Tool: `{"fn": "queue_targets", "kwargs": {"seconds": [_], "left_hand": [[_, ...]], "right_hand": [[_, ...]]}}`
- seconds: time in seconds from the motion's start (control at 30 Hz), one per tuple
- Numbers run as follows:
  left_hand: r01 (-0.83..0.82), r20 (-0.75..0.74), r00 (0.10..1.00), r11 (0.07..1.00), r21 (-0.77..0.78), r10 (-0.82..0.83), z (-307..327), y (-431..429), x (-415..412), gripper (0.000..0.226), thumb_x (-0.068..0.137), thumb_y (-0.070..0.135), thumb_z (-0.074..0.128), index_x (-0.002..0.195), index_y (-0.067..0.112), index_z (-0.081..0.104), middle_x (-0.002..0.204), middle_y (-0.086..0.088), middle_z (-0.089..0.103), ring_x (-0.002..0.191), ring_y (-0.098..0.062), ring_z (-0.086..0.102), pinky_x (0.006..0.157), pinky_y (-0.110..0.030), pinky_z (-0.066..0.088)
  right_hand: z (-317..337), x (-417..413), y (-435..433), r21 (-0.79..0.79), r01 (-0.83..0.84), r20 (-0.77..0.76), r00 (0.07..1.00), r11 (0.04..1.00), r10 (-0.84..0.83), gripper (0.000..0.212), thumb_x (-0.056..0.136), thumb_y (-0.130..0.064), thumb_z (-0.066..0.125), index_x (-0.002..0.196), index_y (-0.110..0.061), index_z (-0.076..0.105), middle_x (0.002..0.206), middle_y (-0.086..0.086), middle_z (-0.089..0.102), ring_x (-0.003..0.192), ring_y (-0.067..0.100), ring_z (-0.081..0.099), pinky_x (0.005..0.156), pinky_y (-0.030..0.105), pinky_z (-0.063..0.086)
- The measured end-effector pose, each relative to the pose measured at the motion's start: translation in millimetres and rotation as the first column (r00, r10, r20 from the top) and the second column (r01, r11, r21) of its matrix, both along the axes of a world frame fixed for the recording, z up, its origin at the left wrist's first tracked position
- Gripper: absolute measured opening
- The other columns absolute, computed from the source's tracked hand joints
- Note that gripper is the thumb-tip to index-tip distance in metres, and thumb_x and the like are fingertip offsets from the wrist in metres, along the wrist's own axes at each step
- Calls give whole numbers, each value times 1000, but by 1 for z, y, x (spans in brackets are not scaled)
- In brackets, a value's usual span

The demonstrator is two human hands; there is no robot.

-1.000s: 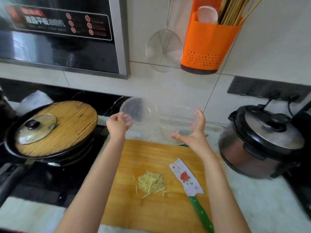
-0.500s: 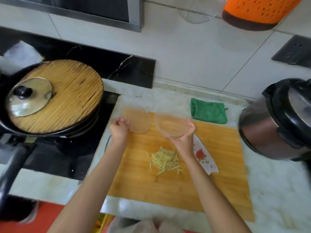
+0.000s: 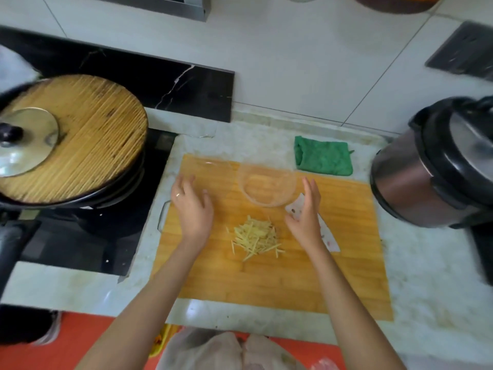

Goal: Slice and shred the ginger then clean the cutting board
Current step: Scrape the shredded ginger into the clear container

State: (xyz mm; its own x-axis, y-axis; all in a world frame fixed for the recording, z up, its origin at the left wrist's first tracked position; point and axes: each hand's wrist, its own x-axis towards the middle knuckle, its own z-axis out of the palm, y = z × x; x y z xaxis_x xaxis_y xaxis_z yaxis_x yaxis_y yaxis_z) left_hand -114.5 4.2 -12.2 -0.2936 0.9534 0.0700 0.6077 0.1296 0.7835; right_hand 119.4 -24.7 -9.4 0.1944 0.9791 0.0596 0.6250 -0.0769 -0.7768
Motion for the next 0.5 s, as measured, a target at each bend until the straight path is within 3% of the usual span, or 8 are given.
{"fn": "queue_targets", "kwargs": {"seconds": [0.07, 0.1, 0.2, 0.27, 0.37, 0.5], "left_hand": [[164, -86, 984, 980, 112, -155, -7, -19, 8, 36, 97, 17, 41, 127, 1, 49, 136, -18, 43, 126, -31, 39, 105, -36, 33], [239, -127, 966, 962, 128, -223, -13, -28, 12, 36, 96, 20, 39, 124, 1, 53, 131, -16, 48, 121, -30, 44, 101, -34, 34], [287, -150, 950, 955, 79, -273, -29, -49, 23, 38, 95, 24, 37, 116, 0, 58, 124, -17, 53, 115, -31, 49, 98, -37, 36], [251, -114, 962, 968, 5, -249, -40, -59, 30, 44, 94, 27, 34, 119, -2, 56, 128, -20, 51, 119, -34, 46, 101, -43, 36], [250, -62, 964, 963, -97, -257, -51, -63, 37, 55, 94, 33, 30, 128, -5, 49, 137, -22, 44, 128, -36, 39, 108, -45, 33], [263, -27, 963, 956, -128, -269, -56, -64, 48, 58, 95, 33, 29, 133, -10, 44, 141, -27, 41, 135, -39, 32, 114, -46, 26]], "right_hand": [[-3, 11, -23, 14, 119, 133, 984, 993, -120, 77, 82, 5, 61, 146, -20, 26, 148, 9, 22, 114, 13, 49, 66, 21, 50], [-6, 17, -36, -27, 176, 237, 957, 984, -164, 74, 82, -4, 65, 145, -18, 28, 141, 12, 29, 105, 24, 54, 68, 32, 51], [-16, 38, -81, -342, 275, 506, 860, 898, -71, 86, 80, -41, 71, 146, -20, 21, 133, 15, 30, 113, 33, 44, 89, 39, 42], [-20, 51, -109, -470, 275, 517, 856, 839, 9, 93, 77, -52, 71, 147, -24, 17, 131, 12, 33, 115, 31, 44, 92, 38, 41], [-21, 62, -133, -483, 224, 432, 902, 847, 8, 79, 85, -41, 65, 149, -28, 19, 131, 9, 43, 112, 28, 51, 84, 38, 47], [-17, 60, -132, -504, 159, 500, 855, 849, 137, 76, 94, -20, 52, 152, -24, 5, 126, 8, 47, 92, 21, 56, 62, 29, 44]]}}
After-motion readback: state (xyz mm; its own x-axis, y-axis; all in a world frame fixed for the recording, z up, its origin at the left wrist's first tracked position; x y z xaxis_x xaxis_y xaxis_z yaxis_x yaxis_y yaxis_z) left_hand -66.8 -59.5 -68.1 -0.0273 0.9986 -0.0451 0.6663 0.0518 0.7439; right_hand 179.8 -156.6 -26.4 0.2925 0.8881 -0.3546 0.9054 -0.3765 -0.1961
